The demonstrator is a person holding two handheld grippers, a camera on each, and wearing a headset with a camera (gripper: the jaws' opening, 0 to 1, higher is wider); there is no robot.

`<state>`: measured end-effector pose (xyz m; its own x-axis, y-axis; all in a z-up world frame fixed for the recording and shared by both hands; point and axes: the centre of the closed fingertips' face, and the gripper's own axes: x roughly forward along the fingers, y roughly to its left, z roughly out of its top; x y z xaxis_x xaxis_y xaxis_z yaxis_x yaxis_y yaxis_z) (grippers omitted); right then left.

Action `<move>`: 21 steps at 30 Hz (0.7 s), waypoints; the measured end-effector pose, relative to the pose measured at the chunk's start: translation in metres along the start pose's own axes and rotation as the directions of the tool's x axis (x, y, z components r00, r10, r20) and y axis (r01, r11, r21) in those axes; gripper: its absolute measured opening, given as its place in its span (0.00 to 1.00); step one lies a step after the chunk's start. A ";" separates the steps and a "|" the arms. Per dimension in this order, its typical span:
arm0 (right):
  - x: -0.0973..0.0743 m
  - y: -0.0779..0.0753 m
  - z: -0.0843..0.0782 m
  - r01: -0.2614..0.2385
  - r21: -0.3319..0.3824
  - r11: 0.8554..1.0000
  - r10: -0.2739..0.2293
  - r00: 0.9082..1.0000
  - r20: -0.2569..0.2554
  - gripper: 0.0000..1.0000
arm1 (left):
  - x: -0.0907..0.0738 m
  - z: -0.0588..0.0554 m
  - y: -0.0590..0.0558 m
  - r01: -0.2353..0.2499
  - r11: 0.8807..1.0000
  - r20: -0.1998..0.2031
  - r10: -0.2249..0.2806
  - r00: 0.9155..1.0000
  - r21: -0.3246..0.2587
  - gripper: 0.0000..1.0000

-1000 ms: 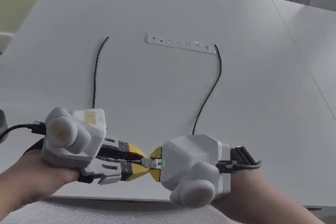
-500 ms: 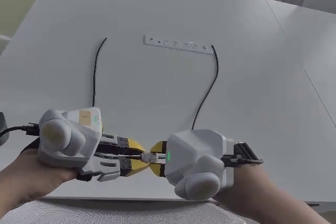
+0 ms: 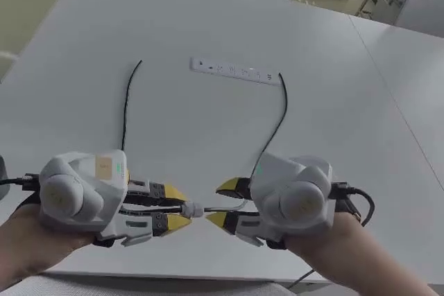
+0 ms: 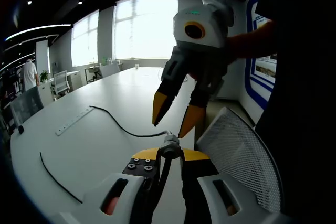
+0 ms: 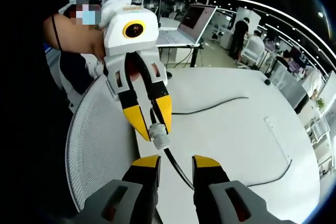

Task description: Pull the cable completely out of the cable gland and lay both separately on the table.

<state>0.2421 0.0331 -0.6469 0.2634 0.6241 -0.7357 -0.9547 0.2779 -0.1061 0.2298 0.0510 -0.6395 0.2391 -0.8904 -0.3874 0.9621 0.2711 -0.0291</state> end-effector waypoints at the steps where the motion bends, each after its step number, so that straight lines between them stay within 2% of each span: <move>1: 0.002 0.002 -0.001 0.003 0.002 1.000 -0.003 1.000 0.005 0.20 | 0.000 0.000 0.000 0.001 1.000 0.000 -0.001 1.000 0.000 0.15; 2: 0.004 0.003 -0.002 0.004 -0.001 1.000 -0.004 1.000 0.000 0.20 | -0.001 0.001 0.000 0.003 1.000 -0.001 -0.003 1.000 0.002 0.15; 4: 0.006 0.002 -0.008 0.031 -0.064 0.998 -0.033 0.999 -0.033 0.22 | -0.001 0.001 0.001 0.004 1.000 -0.002 -0.004 1.000 0.001 0.15; 7: 0.007 0.006 -0.005 0.018 -0.048 0.999 -0.019 1.000 -0.019 0.17 | 0.000 -0.001 0.001 0.011 1.000 -0.004 -0.012 1.000 -0.013 0.15; 9: 0.007 0.006 0.000 0.038 -0.072 0.997 -0.038 0.999 0.003 0.13 | 0.001 -0.001 0.000 0.013 1.000 -0.006 -0.013 1.000 -0.015 0.15; 14: 0.008 0.010 0.001 0.030 -0.092 0.995 -0.030 1.000 -0.003 0.10 | 0.002 0.000 -0.004 0.023 0.999 0.004 -0.023 1.000 -0.024 0.15; 16: 0.008 0.012 0.002 0.028 -0.120 0.992 -0.028 1.000 0.001 0.05 | 0.002 0.000 -0.003 0.022 0.999 0.003 -0.021 1.000 -0.033 0.15; 21: 0.010 0.013 0.001 0.029 -0.117 0.993 -0.030 1.000 0.001 0.02 | 0.002 -0.002 -0.003 0.032 0.999 0.002 -0.032 0.999 -0.043 0.15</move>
<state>0.2322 0.0436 -0.6546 0.2916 0.6164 -0.7314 -0.9562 0.2088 -0.2053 0.2276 0.0493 -0.6420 0.2087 -0.8994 -0.3841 0.9627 0.2581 -0.0811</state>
